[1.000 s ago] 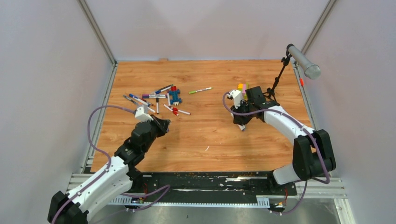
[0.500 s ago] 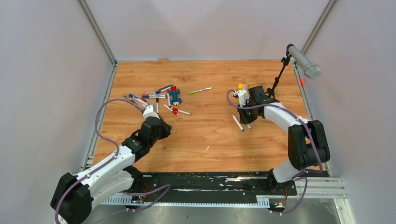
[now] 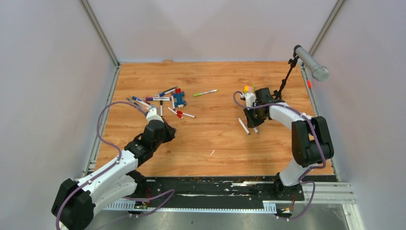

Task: Open the pen caps
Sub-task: Place the pen at the center of the board, then place the pen cap at the center of the board.

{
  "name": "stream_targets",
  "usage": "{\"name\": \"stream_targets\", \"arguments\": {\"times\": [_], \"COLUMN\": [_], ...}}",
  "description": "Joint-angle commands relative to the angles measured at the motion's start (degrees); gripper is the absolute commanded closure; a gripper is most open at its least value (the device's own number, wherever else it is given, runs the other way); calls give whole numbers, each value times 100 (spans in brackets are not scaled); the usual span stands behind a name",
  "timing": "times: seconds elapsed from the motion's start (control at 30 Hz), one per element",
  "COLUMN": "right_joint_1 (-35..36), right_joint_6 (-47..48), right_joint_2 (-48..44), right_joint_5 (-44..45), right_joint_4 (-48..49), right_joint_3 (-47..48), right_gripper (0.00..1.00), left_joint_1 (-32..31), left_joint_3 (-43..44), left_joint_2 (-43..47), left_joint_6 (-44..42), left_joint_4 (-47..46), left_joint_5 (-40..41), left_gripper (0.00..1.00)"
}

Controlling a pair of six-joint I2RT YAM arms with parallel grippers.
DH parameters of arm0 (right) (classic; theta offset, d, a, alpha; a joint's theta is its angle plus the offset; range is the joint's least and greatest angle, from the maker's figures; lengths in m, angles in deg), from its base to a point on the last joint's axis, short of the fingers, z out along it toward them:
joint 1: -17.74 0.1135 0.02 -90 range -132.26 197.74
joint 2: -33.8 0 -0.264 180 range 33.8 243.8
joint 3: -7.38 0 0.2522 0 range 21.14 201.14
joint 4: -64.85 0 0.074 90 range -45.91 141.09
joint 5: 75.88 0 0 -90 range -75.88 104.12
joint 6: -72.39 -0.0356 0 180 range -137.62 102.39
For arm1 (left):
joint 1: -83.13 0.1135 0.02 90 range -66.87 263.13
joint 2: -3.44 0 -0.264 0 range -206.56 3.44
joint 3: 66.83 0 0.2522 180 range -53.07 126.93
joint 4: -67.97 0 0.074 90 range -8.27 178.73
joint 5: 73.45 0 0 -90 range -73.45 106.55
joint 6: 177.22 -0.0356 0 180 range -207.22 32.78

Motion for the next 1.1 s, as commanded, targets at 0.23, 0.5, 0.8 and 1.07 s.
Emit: {"name": "stream_targets", "arguments": {"times": [0.23,0.5,0.8,1.07], "right_joint_1": [-5,-5,-5,-5], "right_joint_6": [-92,-52,304,525], "right_joint_2": [152,89,-243,-574], "right_joint_5": [-89,-124,-465,-813], "right_joint_4": [-117,-166,-388,-488], "right_joint_3": [266,291,371,359], "right_gripper": [78,73,67,65], "left_joint_1": [21,25,25,12], "left_joint_3": [35,105,410,1618], "left_joint_2": [63,-61,-355,-1564], "left_joint_6": [-65,-114,-319,-294], "left_joint_4": [-53,-29,185,1757], "left_joint_5": [-8,-157,-446,69], "left_gripper": [100,96,92,90]}}
